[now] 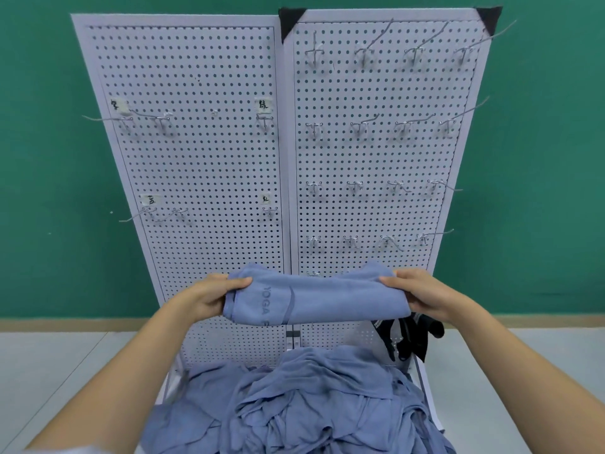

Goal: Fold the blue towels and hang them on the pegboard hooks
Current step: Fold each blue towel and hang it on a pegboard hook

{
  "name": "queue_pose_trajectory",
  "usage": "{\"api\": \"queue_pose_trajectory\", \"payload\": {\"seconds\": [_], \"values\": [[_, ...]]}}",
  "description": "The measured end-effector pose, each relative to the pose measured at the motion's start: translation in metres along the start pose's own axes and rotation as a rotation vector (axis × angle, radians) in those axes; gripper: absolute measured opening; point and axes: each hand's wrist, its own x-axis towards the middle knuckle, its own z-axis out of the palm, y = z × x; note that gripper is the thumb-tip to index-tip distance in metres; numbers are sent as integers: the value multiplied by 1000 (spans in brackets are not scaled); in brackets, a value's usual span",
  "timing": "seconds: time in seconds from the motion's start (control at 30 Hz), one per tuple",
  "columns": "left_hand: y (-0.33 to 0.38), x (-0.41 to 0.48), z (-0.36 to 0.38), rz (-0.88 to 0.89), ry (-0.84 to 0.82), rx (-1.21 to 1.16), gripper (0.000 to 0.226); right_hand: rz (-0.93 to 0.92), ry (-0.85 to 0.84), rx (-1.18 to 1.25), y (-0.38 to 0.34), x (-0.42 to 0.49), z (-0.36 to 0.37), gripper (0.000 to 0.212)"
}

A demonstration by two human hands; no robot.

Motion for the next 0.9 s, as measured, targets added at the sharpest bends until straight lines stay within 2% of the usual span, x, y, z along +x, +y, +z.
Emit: {"api": "queue_pose_trajectory", "payload": {"seconds": [0.13,0.2,0.3,0.37,0.53,0.63,0.77,0.83,0.9], "values": [[7,-9,-5,36,-1,82,21,-15,-50,-3,-1,-2,0,26],[15,-12,-9,91,-18,35,23,-65,-75,92,-7,-2,-2,16],[31,-17,-15,256,-70,-90,16,-201,-73,268,-19,-2,-6,28],[39,-22,-17,317,-78,-199,15,-267,-50,316,-25,-4,-7,19],[33,-24,-15,341,-124,-255,30,-278,-25,340,-23,-11,-5,42],[32,-25,-15,331,-123,-299,26,-286,-8,279,-27,-16,-2,34],[39,-27,-10,342,-161,-280,31,-314,78,195,-35,-18,-1,27],[42,-25,-1,370,-110,-171,35,-306,124,97,-37,-18,0,18],[41,-23,13,382,19,-45,29,-314,161,-56,-38,-18,3,12]]}}
